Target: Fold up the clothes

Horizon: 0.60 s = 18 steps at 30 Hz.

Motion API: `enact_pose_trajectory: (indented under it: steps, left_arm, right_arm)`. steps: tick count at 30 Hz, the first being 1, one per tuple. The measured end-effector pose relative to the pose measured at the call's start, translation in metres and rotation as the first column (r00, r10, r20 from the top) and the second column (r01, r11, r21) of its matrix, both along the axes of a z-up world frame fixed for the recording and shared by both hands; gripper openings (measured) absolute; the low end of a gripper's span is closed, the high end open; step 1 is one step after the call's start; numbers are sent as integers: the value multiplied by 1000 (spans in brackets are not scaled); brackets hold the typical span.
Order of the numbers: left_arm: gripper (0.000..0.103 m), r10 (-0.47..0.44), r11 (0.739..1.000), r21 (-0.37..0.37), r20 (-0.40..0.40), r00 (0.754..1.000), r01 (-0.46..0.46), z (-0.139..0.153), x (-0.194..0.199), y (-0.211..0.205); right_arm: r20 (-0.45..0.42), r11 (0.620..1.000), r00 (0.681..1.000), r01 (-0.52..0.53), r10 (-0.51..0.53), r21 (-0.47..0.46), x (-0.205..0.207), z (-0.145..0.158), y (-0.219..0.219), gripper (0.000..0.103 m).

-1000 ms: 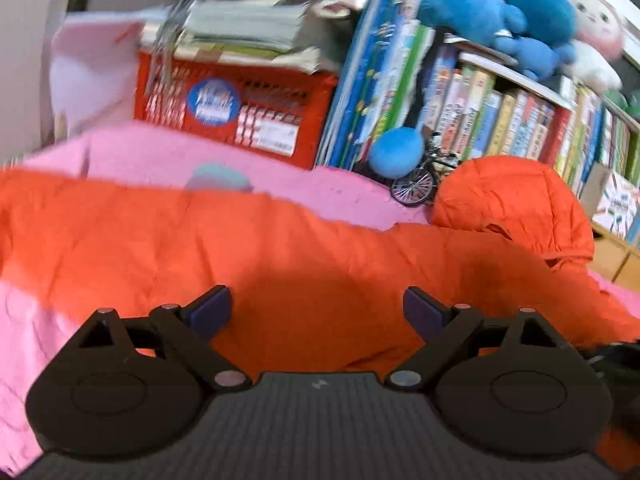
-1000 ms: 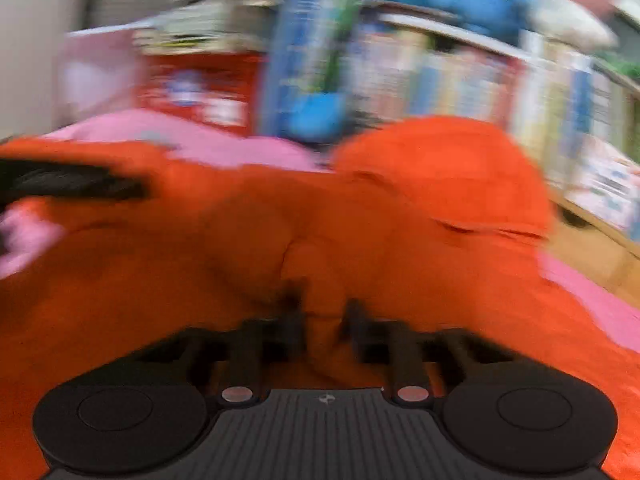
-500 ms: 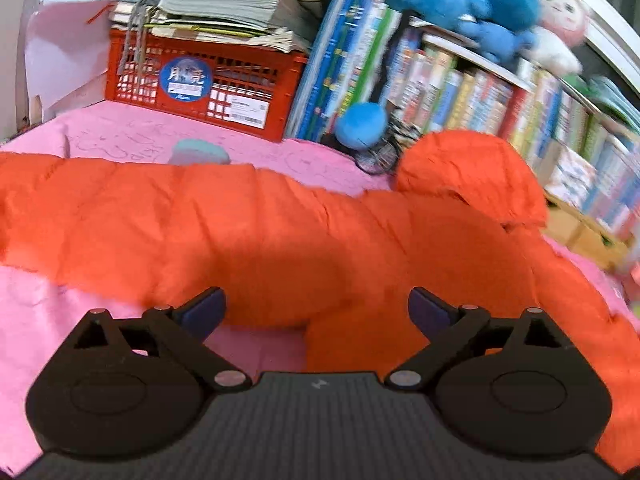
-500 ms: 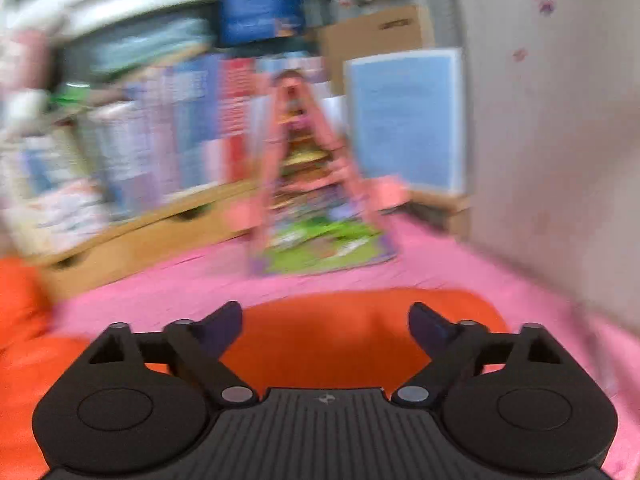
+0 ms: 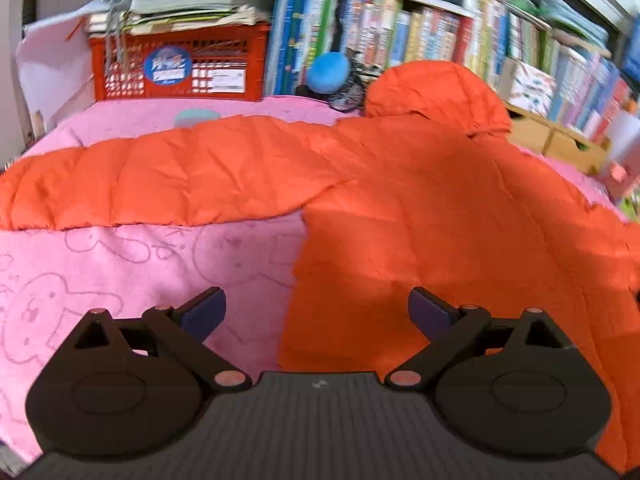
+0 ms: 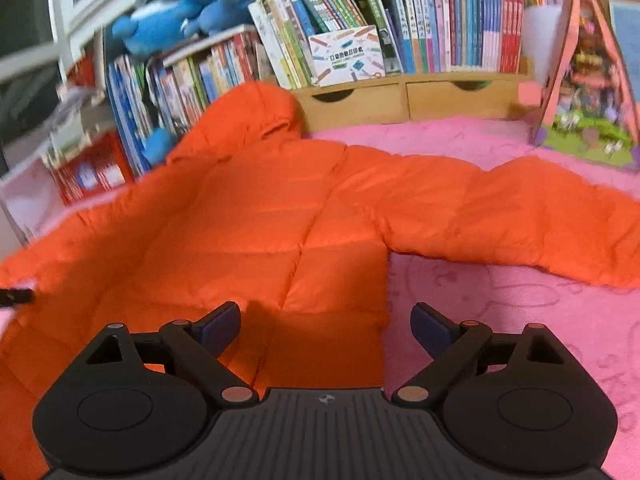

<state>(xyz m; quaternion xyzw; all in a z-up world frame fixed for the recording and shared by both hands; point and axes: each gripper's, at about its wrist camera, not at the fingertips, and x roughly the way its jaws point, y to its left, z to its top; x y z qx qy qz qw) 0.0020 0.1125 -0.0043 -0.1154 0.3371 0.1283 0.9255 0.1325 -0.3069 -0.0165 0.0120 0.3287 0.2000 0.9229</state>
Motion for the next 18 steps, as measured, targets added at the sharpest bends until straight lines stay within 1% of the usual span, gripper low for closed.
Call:
enact_pose_trajectory:
  steps: [4,9,12,13,17,18]
  left_arm:
    - [99,-40,999,26,-19,999,40,3,-17,-23]
    - [99,-88,994,57,-43,995,90,7,-39,-51]
    - [101,-98,994,41,-38,994,99,8,-59,-68]
    - [102,-106,994,34,-34,994,107,8,-67,-73]
    - [103,-148,989,18,-32,988,149,9,-99,-95]
    - [103,-169,985,33,-25,985,169,11,-106,-100]
  right_arm:
    - [8,992,999,32,-32,-124,-19,3,14,93]
    - [31,981,999,35,-29,-193,-76,8,21,96]
    - [46,972,999,38,-28,-231,-108,12,28,98]
    - [52,970,998,41,-30,-238,-119,13,31,99]
    - [51,982,998,48,-40,-184,-164,15,40,101]
    - [49,981,998,38,-29,-188,-176,14,42,101]
